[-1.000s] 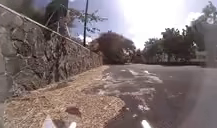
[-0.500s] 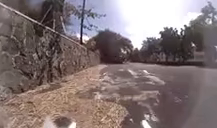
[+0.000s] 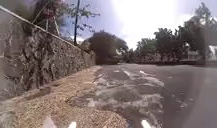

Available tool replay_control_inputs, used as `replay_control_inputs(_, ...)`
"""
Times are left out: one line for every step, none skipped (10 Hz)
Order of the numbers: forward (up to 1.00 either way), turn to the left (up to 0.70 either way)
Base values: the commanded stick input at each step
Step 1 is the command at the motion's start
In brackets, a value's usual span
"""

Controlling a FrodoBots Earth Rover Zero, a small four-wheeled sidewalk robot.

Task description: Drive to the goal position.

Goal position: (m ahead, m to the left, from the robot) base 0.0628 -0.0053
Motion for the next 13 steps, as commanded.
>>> replay_control_inputs(0.5,0.0)
replay_control_inputs(0.5,0.0)
replay_control_inputs(0.5,0.0)
replay_control_inputs(0.5,-0.25)
replay_control_inputs(0.5,-0.25)
replay_control_inputs(0.5,-0.25)
replay_control_inputs(0.5,-0.25)
replay_control_inputs(0.5,-0.25)
replay_control_inputs(0.5,-0.25)
replay_control_inputs(0.5,-0.2)
replay_control_inputs(0.5,-0.16)
replay_control_inputs(0.5,-0.11)
replay_control_inputs(0.5,-0.06)
